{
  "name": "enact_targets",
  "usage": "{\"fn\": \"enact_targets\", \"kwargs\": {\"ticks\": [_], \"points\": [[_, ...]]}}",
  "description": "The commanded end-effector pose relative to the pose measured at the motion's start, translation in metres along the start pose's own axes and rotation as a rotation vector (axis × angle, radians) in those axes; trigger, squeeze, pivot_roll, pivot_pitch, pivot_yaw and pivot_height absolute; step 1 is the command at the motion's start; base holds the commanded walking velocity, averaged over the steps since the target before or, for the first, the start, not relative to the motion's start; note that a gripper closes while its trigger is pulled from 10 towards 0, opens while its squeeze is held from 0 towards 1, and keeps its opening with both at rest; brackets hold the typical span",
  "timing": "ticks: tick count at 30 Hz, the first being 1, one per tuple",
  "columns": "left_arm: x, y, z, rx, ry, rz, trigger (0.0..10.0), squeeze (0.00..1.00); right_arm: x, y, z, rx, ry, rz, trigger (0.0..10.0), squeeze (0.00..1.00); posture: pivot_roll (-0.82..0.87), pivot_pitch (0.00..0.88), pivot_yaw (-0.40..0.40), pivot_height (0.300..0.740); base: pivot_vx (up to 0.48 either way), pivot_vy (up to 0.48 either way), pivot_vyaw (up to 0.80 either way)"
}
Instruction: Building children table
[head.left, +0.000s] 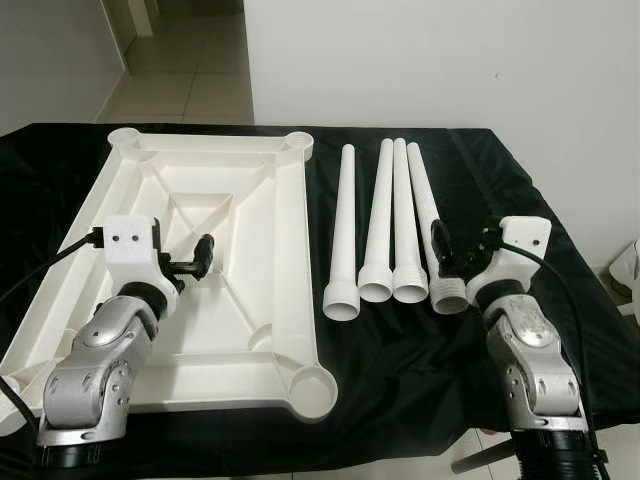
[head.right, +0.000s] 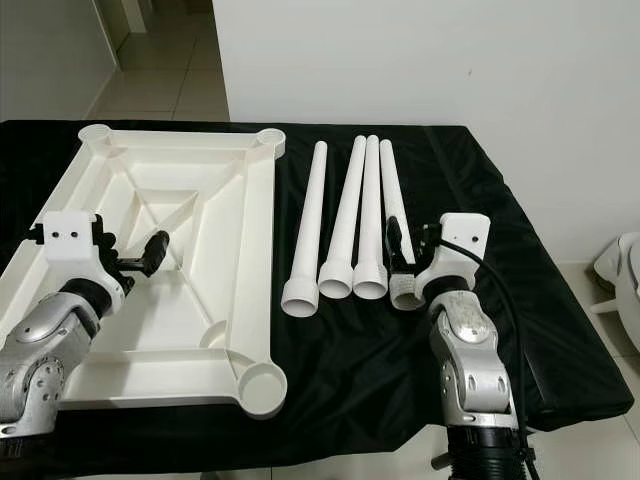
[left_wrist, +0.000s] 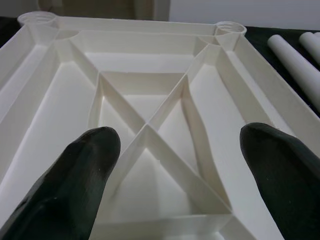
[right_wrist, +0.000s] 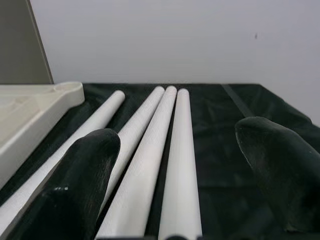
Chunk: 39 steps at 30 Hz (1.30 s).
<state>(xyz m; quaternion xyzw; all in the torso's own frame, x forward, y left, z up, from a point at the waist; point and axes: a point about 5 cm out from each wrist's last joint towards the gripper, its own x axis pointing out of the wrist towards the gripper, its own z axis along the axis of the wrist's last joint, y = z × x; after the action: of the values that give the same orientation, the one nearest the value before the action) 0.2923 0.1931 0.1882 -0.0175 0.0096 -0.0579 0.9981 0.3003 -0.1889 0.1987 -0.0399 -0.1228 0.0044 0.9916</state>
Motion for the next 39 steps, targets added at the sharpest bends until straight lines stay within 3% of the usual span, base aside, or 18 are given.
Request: {"fn": "enact_targets", "kwargs": {"ticks": [1,5,15,20,24,36,39], "points": [[0.001,0.002,-0.002,0.012,0.019,-0.013,10.0,0.0,-0.001,-0.004,-0.004,-0.016,0.015,-0.021,10.0,0.0,-0.01,0.108,-0.002,0.74,0.0,0.0,0.0],[0.002,0.006,-0.004,0.009,0.028,0.004,10.0,0.0,0.0,-0.002,-0.009,-0.032,0.022,-0.026,10.0,0.0,-0.01,0.109,0.005,0.74,0.0,0.0,0.0],[0.002,-0.002,-0.005,0.017,0.044,-0.026,10.0,0.0,0.004,0.002,-0.026,-0.008,0.114,-0.011,10.0,0.0,0.0,0.103,0.0,0.74,0.0,0.0,0.0],[0.005,-0.005,-0.004,0.039,0.054,-0.068,10.0,0.0,0.012,0.006,-0.035,0.0,0.19,0.0,10.0,0.0,0.0,0.099,-0.01,0.74,0.0,0.0,0.0],[0.006,-0.01,-0.006,0.044,0.077,-0.092,10.0,0.0,0.026,0.006,-0.05,0.06,0.333,-0.033,10.0,0.0,0.0,0.097,-0.023,0.74,0.0,0.0,0.0],[-0.003,-0.01,-0.005,0.039,0.083,-0.094,10.0,0.0,0.038,0.009,-0.048,0.116,0.445,0.003,10.0,0.0,0.03,0.103,-0.048,0.74,0.0,0.0,0.0],[-0.002,-0.007,-0.003,0.032,0.075,-0.084,10.0,0.0,0.038,0.002,-0.051,0.128,0.485,-0.072,10.0,0.0,0.03,0.1,-0.049,0.74,0.0,0.0,0.0]]}}
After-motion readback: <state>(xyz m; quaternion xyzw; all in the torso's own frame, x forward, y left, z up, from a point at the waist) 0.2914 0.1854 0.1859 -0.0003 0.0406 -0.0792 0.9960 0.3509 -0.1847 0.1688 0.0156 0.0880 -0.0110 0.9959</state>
